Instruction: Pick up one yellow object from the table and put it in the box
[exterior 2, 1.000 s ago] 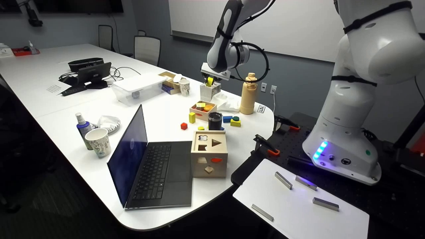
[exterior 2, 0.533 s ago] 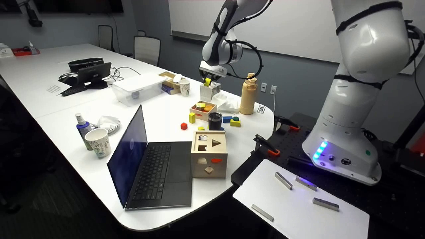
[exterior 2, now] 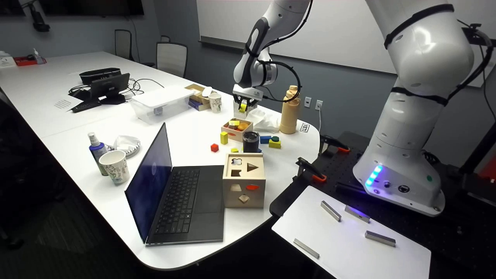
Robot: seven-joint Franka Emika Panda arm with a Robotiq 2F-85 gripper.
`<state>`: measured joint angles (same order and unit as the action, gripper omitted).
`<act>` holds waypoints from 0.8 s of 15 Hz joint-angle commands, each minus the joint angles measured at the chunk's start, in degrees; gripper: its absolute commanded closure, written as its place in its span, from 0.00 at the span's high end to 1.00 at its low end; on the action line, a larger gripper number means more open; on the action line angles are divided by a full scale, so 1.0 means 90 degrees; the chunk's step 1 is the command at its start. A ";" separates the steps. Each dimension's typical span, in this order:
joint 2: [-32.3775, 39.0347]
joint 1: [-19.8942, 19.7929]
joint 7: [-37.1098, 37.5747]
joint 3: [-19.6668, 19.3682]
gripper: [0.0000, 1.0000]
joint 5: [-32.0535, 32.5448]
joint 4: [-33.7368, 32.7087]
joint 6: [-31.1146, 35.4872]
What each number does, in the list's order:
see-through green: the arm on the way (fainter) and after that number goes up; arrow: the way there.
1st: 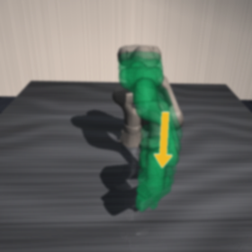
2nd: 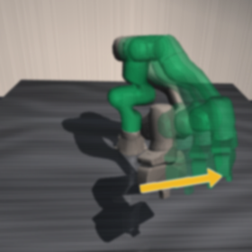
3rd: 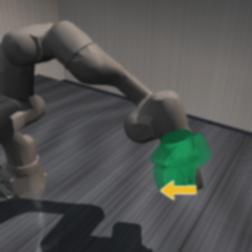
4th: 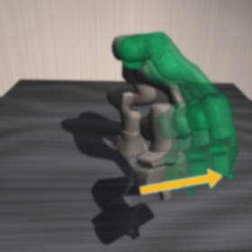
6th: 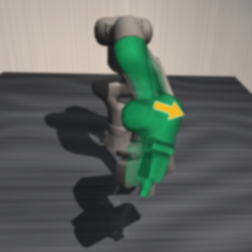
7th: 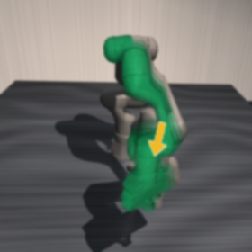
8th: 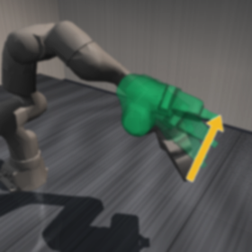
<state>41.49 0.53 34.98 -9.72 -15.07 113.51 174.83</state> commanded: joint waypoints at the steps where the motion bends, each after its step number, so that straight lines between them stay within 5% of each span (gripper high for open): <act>1: 0.0370 -0.0154 -0.0200 0.0176 0.08 -0.0221 -0.0485 -0.0323; 11: 0.0882 -0.0112 -0.0112 0.0083 0.08 -0.0286 -0.1018 -0.0595; 12: 0.0897 -0.0120 -0.0120 0.0098 0.58 -0.0289 -0.1046 -0.0619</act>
<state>48.98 -0.23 34.98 -9.25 -16.25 106.12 171.69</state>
